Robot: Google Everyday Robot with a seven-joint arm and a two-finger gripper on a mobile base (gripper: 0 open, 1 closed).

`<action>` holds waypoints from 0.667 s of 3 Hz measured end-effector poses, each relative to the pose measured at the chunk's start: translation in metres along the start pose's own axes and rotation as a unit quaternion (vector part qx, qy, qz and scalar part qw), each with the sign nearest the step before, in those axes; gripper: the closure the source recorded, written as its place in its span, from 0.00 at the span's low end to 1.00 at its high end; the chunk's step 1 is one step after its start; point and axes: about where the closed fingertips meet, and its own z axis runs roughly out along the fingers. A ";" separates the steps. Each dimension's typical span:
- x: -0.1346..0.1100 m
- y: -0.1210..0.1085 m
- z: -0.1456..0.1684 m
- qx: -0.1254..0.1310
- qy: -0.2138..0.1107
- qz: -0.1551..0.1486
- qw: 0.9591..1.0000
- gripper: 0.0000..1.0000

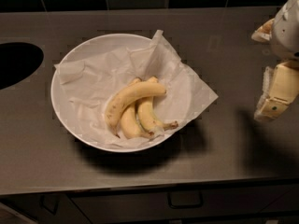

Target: Pick banana from white bowl

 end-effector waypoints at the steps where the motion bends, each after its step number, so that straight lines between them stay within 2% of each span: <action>1: 0.000 0.000 0.000 0.000 0.000 0.000 1.000 0.00; 2: -0.007 0.000 0.001 0.000 -0.004 -0.009 1.000 0.00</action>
Offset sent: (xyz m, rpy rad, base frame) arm 0.0030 0.0177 -0.0038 0.0035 0.0108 0.0536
